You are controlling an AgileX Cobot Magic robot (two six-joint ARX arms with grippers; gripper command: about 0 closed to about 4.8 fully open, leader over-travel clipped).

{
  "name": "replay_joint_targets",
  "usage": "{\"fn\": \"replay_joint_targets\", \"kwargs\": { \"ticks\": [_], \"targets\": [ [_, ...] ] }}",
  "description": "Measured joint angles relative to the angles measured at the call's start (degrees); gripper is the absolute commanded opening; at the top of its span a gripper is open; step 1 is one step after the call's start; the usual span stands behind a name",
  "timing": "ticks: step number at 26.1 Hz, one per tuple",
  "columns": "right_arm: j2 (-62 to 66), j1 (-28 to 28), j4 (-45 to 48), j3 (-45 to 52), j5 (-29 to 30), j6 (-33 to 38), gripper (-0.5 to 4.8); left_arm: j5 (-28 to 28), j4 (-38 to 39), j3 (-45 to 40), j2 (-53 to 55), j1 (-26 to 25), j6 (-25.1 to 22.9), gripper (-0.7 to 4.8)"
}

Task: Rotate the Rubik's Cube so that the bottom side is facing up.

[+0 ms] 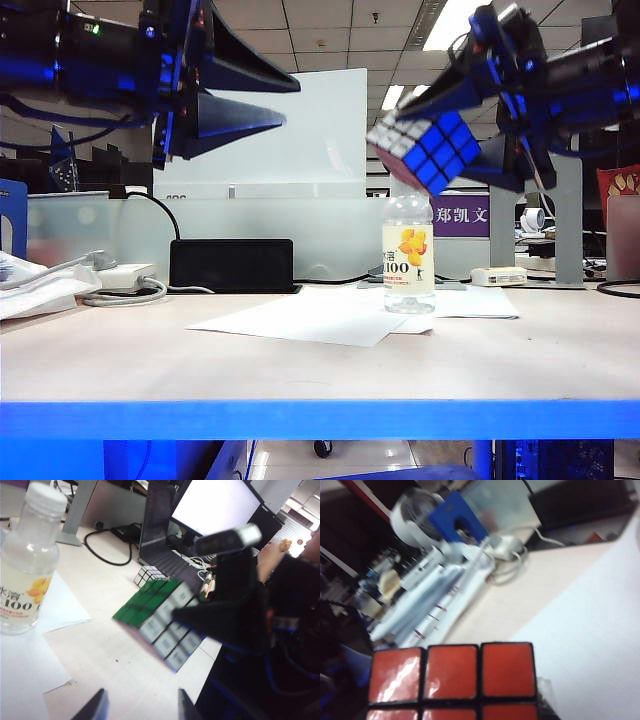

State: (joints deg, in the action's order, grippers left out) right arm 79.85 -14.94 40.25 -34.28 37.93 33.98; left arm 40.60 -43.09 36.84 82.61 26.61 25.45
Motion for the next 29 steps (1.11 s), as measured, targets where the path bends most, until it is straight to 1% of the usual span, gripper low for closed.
{"fn": "replay_joint_targets", "kwargs": {
  "ticks": [5, 9, 13, 16, 21, 23, 25, 27, 28, 29],
  "targets": [
    [0.0, -0.02, 2.8, 0.0, 0.76, 4.92, 2.21, 0.17, -1.01, 0.0, 0.15, -0.09, 1.68, 1.89],
    [0.0, -0.04, 2.86, 0.0, 1.09, 7.98, 2.25, 0.22, -3.69, 0.0, 0.15, -0.09, 4.2, 1.89],
    [0.02, -0.04, 3.96, 0.0, 2.32, 10.38, 2.25, 0.24, -7.54, 0.02, 0.83, -0.09, 7.69, 1.98],
    [0.02, -0.13, 6.05, 0.0, 2.75, 12.24, 2.25, 0.28, -10.86, 0.02, 2.89, -0.07, 11.72, 3.17],
    [0.02, -0.11, 9.51, 0.0, 3.48, 15.32, 2.25, 0.44, -16.22, 0.02, 5.81, -0.04, 17.97, 3.2],
    [0.02, -0.13, 9.94, 0.0, 3.91, 16.17, 2.25, 0.57, -18.08, 0.02, 6.1, -0.02, 19.58, 3.25],
    [0.02, -0.13, 10.14, 0.0, 4.2, 17.05, 2.25, 0.59, -20.5, 0.04, 6.12, 0.0, 21.18, 3.74],
    [0.02, -0.13, 10.67, 0.0, 4.2, 17.99, 2.25, 0.61, -21.49, 0.13, 6.12, 0.04, 22.77, 4.44],
    [0.02, -0.13, 11.08, 0.0, 4.22, 18.34, 2.25, 0.61, -21.49, 0.15, 6.12, 0.07, 23.12, 4.69],
    [0.02, -0.13, 11.78, 0.0, 4.17, 18.91, 2.25, 0.63, -21.51, 0.15, 6.12, 0.13, 23.47, 4.76]
  ]
}}
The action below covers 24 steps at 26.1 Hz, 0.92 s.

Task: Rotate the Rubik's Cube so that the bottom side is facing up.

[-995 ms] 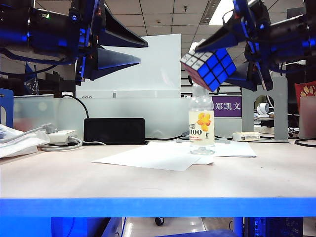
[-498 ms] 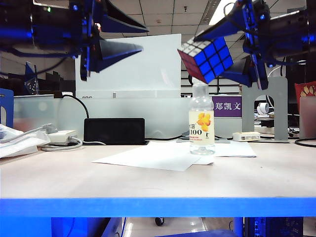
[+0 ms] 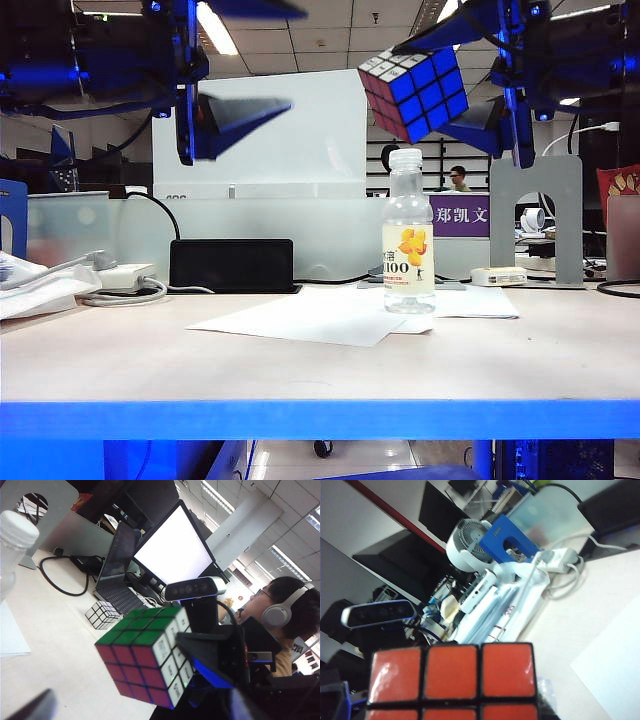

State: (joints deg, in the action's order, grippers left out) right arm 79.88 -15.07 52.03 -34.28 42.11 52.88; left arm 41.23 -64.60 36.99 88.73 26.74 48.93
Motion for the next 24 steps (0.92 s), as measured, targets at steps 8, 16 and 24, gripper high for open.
{"fn": "replay_joint_targets", "kwargs": {
  "ticks": [8, 16, 24],
  "targets": [
    [0.02, -3.89, 1.86, 0.0, -0.81, 2.36, 2.25, -0.26, -1.25, 2.4, 2.05, 5.07, 0.83, 4.77],
    [0.09, -4.98, 7.63, 0.0, -0.92, 8.41, 2.31, 1.2, -6.6, 2.47, 3.41, 5.42, 2.29, 4.77],
    [0.09, -5.16, 14.51, 0.0, -0.85, 15.5, 2.33, 2.12, -7.96, 2.62, 3.5, 5.42, 3.87, 4.77]
  ]
}}
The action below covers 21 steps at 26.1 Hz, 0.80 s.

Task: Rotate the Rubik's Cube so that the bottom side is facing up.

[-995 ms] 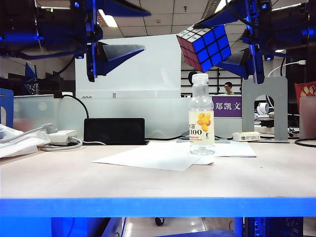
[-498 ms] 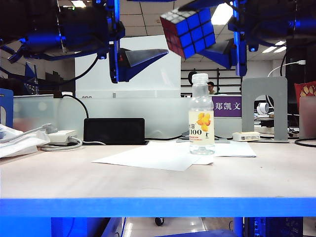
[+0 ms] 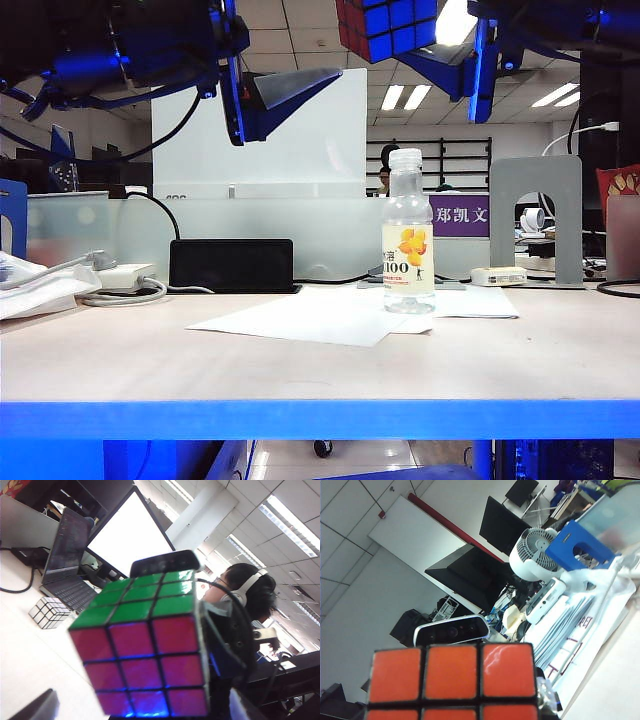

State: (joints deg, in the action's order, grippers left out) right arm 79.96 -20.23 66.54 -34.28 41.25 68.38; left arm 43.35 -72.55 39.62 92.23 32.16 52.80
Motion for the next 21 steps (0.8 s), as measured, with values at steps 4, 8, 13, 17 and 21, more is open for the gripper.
{"fn": "replay_joint_targets", "kwargs": {
  "ticks": [4, 8, 13, 17, 21],
  "targets": [
    [0.0, -2.71, 0.55, 0.0, -0.07, 0.68, 2.33, 0.0, -3.34, 0.02, 0.0, 0.02, 1.99, 4.77],
    [0.0, -4.85, 0.92, 0.0, -0.98, 0.79, 2.33, 0.2, -3.37, 0.35, 0.31, 0.07, 3.34, 4.76],
    [0.02, -4.92, 1.33, 0.0, -1.4, 0.87, 2.32, 0.66, -3.43, 1.07, 0.42, 0.11, 3.8, 4.74],
    [0.02, -4.92, 1.66, 0.0, -1.6, 1.01, 2.32, 0.68, -3.43, 1.07, 0.42, 0.13, 4.33, 4.63],
    [0.02, -4.94, 1.73, 0.0, -2.27, 1.14, 2.32, 0.63, -3.52, 1.09, 0.42, 0.24, 5.38, 4.61]
  ]
}}
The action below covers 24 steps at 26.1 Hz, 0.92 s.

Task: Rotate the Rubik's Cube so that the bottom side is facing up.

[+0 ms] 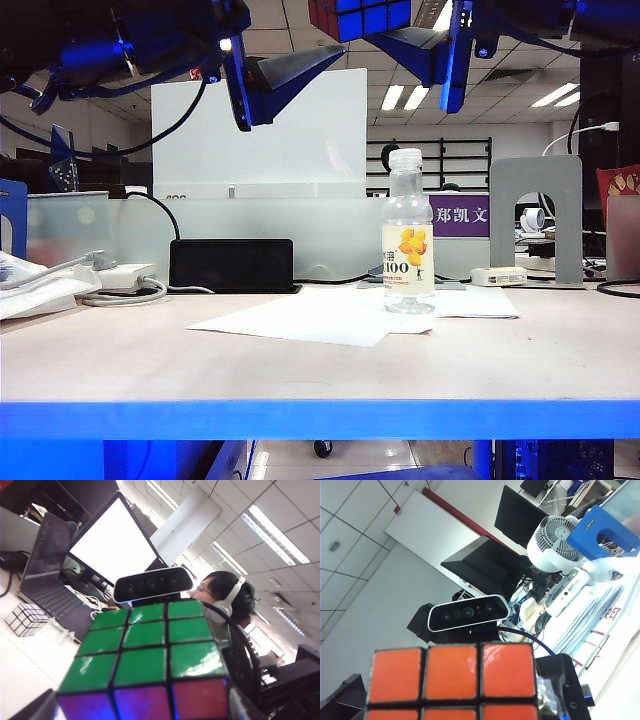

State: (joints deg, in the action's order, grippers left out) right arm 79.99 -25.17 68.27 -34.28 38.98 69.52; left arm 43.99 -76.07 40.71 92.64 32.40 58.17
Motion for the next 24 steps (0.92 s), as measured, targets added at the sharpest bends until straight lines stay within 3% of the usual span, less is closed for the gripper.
{"fn": "replay_joint_targets", "kwargs": {
  "ticks": [3, 8, 10, 11, 13, 14, 17, 19, 20, 24],
  "targets": [
    [0.0, -0.66, 0.0, 0.0, -0.24, 0.02, 2.32, -0.26, 0.04, 0.7, 0.02, 1.88, 0.44, 3.93],
    [-0.02, -0.96, 2.36, -0.02, -0.22, 0.39, 2.32, -1.4, 0.35, 1.92, 0.11, 3.58, -0.81, 3.93],
    [0.11, -1.03, 2.16, -0.02, -0.17, 0.31, 2.32, -0.46, 0.66, 1.92, 0.11, 2.69, -0.81, 3.66],
    [0.17, -1.09, 2.1, -0.02, -0.17, 0.26, 2.33, 0.15, 0.74, 1.92, 0.11, 2.54, -0.81, 2.68],
    [0.15, -1.09, 2.12, -0.07, -0.22, 0.77, 2.34, 1.27, 1.07, 1.95, 0.11, 2.16, -1.4, 1.6],
    [0.2, -1.09, 2.05, -0.07, -0.17, 0.66, 2.34, 1.53, 1.22, 1.95, 0.13, 2.16, -1.55, 1.44],
    [0.17, -1.09, 1.99, -0.04, -0.17, 0.55, 2.39, 1.66, 1.29, 1.97, 0.11, 2.14, -1.57, 1.42],
    [0.17, -1.09, 1.99, -0.04, -0.17, 0.46, 3.08, 1.66, 1.31, 1.97, 0.11, 2.12, -1.77, 1.42],
    [0.2, -1.09, 1.97, -0.04, -0.15, 0.44, 3.17, 1.73, 1.33, 1.97, 0.11, 1.86, -1.79, 1.42],
    [0.2, -1.14, 1.55, -0.04, 0.02, 0.46, 3.2, 2.05, 1.75, 1.97, 0.13, 1.79, -2.62, 1.42]
  ]
}}
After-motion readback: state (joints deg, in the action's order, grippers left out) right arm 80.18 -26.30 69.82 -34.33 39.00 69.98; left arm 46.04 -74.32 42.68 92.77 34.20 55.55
